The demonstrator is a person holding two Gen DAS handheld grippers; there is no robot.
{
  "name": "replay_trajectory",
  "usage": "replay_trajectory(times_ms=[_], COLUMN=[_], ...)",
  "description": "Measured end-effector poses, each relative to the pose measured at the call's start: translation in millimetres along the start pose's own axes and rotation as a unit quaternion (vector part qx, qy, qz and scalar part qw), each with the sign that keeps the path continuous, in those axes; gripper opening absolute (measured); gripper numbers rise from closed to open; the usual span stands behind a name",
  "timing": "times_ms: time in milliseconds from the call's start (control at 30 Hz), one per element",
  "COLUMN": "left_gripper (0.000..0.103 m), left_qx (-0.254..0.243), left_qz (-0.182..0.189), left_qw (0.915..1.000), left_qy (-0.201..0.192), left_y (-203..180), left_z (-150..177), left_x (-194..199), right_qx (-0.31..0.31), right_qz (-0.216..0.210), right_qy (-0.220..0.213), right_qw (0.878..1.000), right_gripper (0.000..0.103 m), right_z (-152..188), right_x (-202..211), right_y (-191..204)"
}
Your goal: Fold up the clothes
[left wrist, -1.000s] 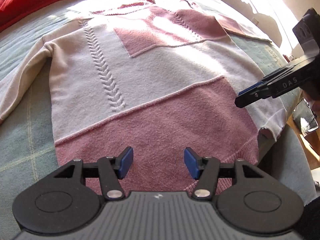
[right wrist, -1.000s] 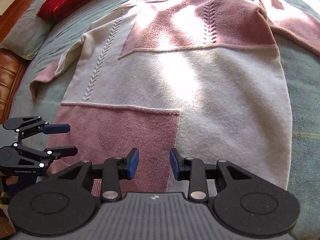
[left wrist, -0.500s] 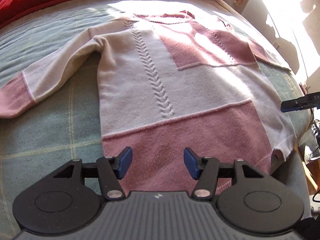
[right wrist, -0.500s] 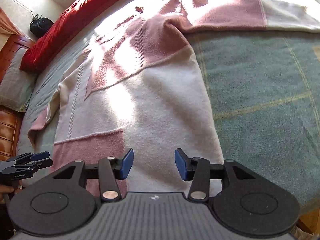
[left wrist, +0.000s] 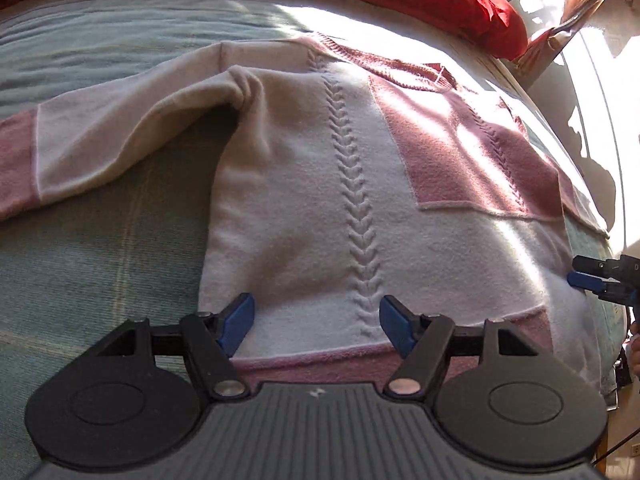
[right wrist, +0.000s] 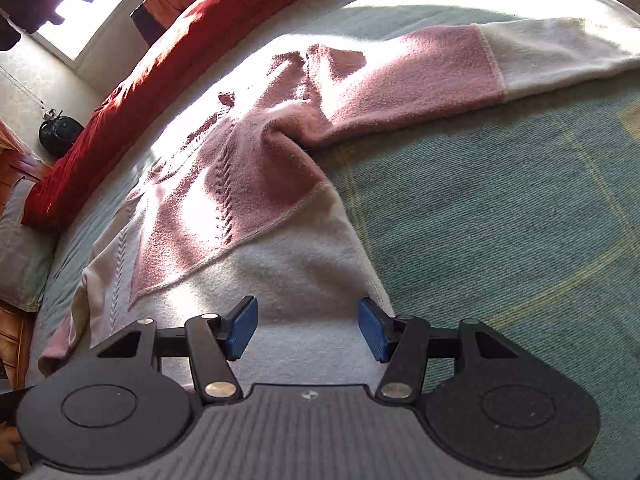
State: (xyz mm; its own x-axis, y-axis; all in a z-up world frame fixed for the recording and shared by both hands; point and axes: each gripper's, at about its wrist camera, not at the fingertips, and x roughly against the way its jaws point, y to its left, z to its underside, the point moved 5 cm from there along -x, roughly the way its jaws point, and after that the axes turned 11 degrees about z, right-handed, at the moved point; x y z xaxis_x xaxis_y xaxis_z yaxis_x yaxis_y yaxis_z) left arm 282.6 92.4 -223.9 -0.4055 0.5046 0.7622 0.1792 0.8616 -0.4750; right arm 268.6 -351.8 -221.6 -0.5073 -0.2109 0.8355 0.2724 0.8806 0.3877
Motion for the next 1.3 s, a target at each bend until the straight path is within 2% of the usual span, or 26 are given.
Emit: replay_trajectory(times_ms=[100,200,333,400,467,533,567,633,700,733,767,833,933,967,1000,1033,1067,1133,1167,1200,1267,1300], left_gripper=[0.070,0.069,0.073,0.073,0.073,0.073,0.073,0.073,0.071,0.071,0.070,0.062,0.062,0.062,0.062,0.062,0.063,0.071,0.072,0.072,0.072,0.072], left_qx=[-0.012,-0.043,-0.055,-0.049,-0.033,-0.015,-0.007,-0.007,-0.018,-0.024,-0.030,-0.060,-0.045,-0.044,-0.048,-0.053,-0.059,-0.069,-0.075,-0.080,-0.078,-0.063], left_qz=[0.012,0.016,0.074,0.087,0.087,0.077,0.065,0.015,-0.001,-0.007,-0.013,-0.033,-0.033,-0.040,-0.035,-0.027,-0.019,0.010,0.034,0.042,0.044,0.033], left_qw=[0.9998,0.9990,0.9951,0.9941,0.9945,0.9950,0.9955,0.9968,0.9970,0.9970,0.9970,0.9959,0.9969,0.9968,0.9969,0.9969,0.9969,0.9967,0.9960,0.9956,0.9960,0.9975], left_qy=[0.012,0.003,-0.033,-0.043,-0.050,-0.061,-0.069,-0.078,-0.075,-0.073,-0.071,-0.059,-0.055,-0.053,-0.052,-0.051,-0.049,-0.042,-0.034,-0.024,-0.004,0.003], left_y=[2.2,-14.0,-39.0,-42.3,-38.6,-28.4,-21.0,-2.5,10.5,16.6,22.7,24.3,26.5,24.2,18.3,11.6,5.0,-11.2,-21.4,-26.6,-28.3,-20.4], left_z=[0.1,-19.0,-57.7,-74.5,-85.8,-93.5,-96.2,-99.1,-98.6,-98.2,-97.8,-99.5,-103.6,-104.2,-102.9,-101.1,-99.3,-92.4,-86.5,-80.6,-69.1,-64.5], left_x=[7.8,9.9,-6.4,-23.3,-39.6,-51.2,-54.5,-54.7,-51.6,-50.0,-48.3,-46.6,-42.9,-40.0,-35.1,-29.9,-24.7,-17.8,-17.1,-19.2,-24.8,-27.2], right_qx=[0.019,0.043,0.057,0.061,0.064,0.071,0.076,0.086,0.077,0.065,0.053,0.044,0.061,0.071,0.081,0.089,0.098,0.128,0.140,0.145,0.141,0.134], right_qz=[0.001,0.002,-0.037,-0.047,-0.050,-0.028,-0.010,0.033,0.062,0.062,0.062,0.064,0.079,0.089,0.088,0.079,0.070,0.042,0.026,0.010,0.001,0.002], right_qy=[0.008,-0.020,-0.060,-0.075,-0.088,-0.101,-0.104,-0.099,-0.088,-0.086,-0.084,-0.077,-0.068,-0.063,-0.059,-0.056,-0.052,-0.034,-0.018,0.002,0.030,0.034], right_qw=[1.000,0.999,0.996,0.994,0.993,0.992,0.992,0.991,0.991,0.992,0.993,0.994,0.993,0.991,0.991,0.991,0.991,0.990,0.990,0.989,0.990,0.990], right_gripper=[0.060,0.063,0.064,0.066,0.066,0.066,0.066,0.065,0.049,0.033,0.021,0.015,0.019,0.025,0.031,0.047,0.056,0.056,0.056,0.056,0.056,0.056], right_z=[-3.0,-17.5,-45.7,-58.3,-67.6,-73.2,-74.7,-75.9,-76.7,-78.0,-79.6,-81.4,-80.8,-79.8,-77.6,-74.6,-71.5,-61.2,-54.6,-46.5,-33.9,-30.2], right_x=[4.3,7.8,-2.9,-18.5,-35.6,-48.1,-53.3,-62.1,-66.3,-65.1,-63.8,-62.5,-58.3,-55.3,-50.2,-43.8,-37.4,-31.8,-32.8,-36.6,-45.0,-46.3], right_y=[2.6,27.7,69.8,89.0,102.9,107.7,105.7,93.7,73.2,63.4,54.7,47.1,54.3,58.9,64.9,71.7,78.5,94.7,101.9,108.3,109.9,105.0])
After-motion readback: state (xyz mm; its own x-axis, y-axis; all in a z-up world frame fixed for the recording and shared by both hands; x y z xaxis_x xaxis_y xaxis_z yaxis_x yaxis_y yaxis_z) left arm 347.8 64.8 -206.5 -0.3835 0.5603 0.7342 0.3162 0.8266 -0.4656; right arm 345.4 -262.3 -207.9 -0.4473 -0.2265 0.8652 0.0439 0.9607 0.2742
